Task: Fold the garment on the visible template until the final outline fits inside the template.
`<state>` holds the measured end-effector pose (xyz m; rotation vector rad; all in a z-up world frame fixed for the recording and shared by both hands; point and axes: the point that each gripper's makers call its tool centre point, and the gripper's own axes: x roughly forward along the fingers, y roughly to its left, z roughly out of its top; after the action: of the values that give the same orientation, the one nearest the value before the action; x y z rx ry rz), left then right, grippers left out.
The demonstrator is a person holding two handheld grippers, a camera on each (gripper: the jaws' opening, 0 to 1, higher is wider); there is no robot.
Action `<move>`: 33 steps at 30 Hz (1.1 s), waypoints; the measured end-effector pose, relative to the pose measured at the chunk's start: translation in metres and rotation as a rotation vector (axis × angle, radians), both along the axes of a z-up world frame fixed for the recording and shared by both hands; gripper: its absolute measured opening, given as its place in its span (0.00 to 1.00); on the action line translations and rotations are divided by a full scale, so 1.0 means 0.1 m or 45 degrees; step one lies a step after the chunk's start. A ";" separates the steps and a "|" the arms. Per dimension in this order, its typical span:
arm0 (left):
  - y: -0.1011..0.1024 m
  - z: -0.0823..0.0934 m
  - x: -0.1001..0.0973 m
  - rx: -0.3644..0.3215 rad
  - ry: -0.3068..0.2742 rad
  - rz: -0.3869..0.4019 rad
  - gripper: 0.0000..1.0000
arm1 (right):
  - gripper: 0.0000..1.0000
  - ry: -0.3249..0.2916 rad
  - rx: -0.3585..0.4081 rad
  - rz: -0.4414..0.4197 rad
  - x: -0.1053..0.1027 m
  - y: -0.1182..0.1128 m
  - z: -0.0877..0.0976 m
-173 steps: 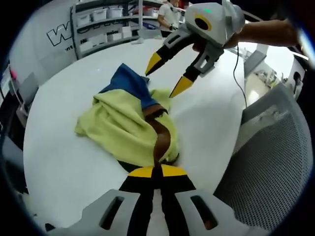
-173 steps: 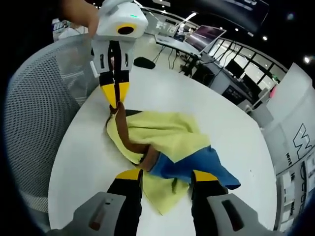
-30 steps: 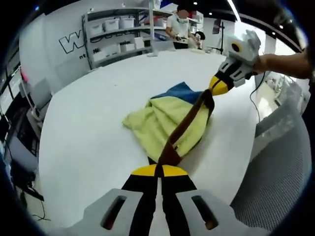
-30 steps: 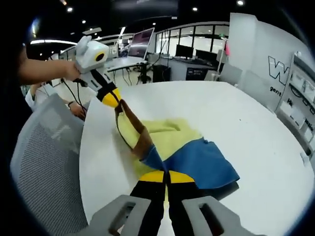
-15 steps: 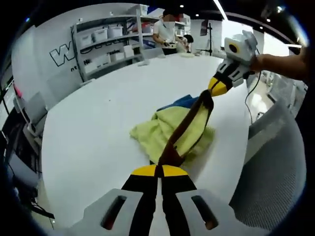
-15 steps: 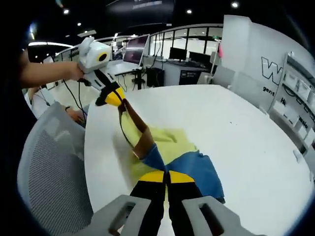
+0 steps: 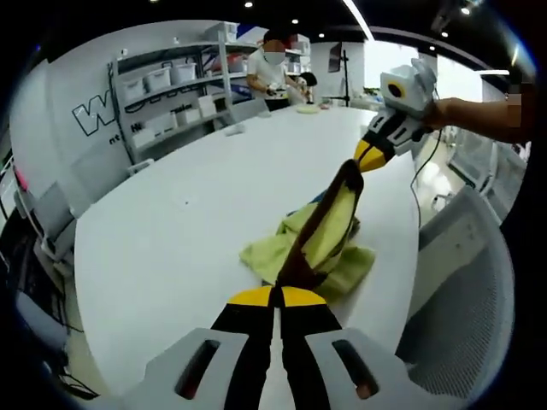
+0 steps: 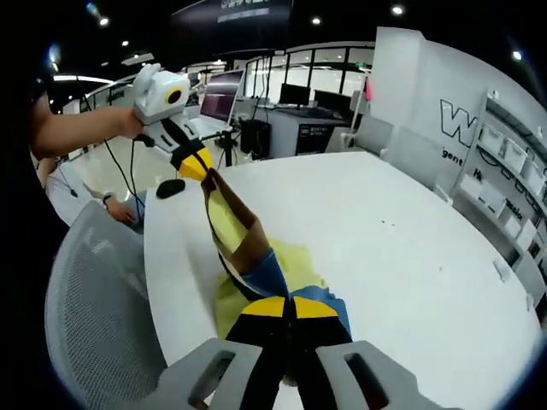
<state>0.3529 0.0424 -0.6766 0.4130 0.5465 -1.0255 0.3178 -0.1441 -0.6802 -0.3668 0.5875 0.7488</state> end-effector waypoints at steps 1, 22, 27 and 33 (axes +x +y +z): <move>0.00 0.02 0.00 -0.008 0.002 0.000 0.03 | 0.00 0.004 -0.001 -0.002 -0.01 0.00 0.01; -0.03 0.35 -0.14 0.030 -0.033 -0.190 0.03 | 0.00 0.004 -0.073 0.066 -0.21 0.00 0.42; -0.01 0.51 -0.12 0.014 -0.065 -0.202 0.03 | 0.00 -0.027 -0.058 0.058 -0.19 0.02 0.58; 0.04 0.71 -0.09 -0.003 -0.100 -0.211 0.03 | 0.00 -0.067 -0.025 0.057 -0.18 0.07 0.77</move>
<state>0.3443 0.0465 -0.6053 0.5002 0.4460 -1.1638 0.2999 -0.1366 -0.6035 -0.4177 0.5388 0.7745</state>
